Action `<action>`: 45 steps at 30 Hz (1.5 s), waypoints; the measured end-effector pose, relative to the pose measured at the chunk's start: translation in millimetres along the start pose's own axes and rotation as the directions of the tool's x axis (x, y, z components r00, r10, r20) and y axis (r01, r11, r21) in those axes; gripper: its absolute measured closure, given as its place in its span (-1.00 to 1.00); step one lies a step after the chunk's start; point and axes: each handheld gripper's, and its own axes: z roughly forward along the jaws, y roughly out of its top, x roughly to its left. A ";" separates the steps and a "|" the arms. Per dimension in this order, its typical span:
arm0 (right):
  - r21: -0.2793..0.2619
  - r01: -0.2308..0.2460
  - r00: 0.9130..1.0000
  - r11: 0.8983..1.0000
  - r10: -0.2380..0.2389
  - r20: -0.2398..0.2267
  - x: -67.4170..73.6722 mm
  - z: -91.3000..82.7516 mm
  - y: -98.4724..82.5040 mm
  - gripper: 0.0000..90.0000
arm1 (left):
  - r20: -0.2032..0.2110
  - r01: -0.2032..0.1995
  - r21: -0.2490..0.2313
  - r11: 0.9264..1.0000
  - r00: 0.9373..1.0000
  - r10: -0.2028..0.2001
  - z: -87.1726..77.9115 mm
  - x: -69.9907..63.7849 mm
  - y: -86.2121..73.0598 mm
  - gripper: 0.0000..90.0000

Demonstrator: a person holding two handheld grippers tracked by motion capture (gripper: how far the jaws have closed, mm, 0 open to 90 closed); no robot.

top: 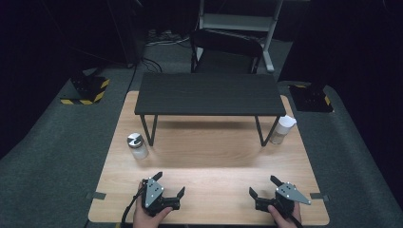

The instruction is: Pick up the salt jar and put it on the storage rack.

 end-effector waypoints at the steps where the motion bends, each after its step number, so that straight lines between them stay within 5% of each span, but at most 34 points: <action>1: -0.002 0.001 1.000 1.000 -0.001 -0.003 -0.2 -0.4 -0.4 -0.99 | 0.000 0.002 -0.002 1.000 1.000 -0.002 -0.1 0.0 -0.4 -0.99; 28: 0.002 0.019 1.000 1.000 -0.019 -0.020 -0.3 -1.1 -0.1 -0.99 | -0.004 0.000 -0.020 1.000 1.000 0.000 -3.8 -1.8 -4.2 -0.99; 45: -0.009 0.013 0.999 1.000 -0.014 -0.031 -2.2 -1.2 -1.9 -0.99 | -0.032 -0.032 -0.073 0.997 0.999 0.030 -13.0 -10.4 19.6 -0.99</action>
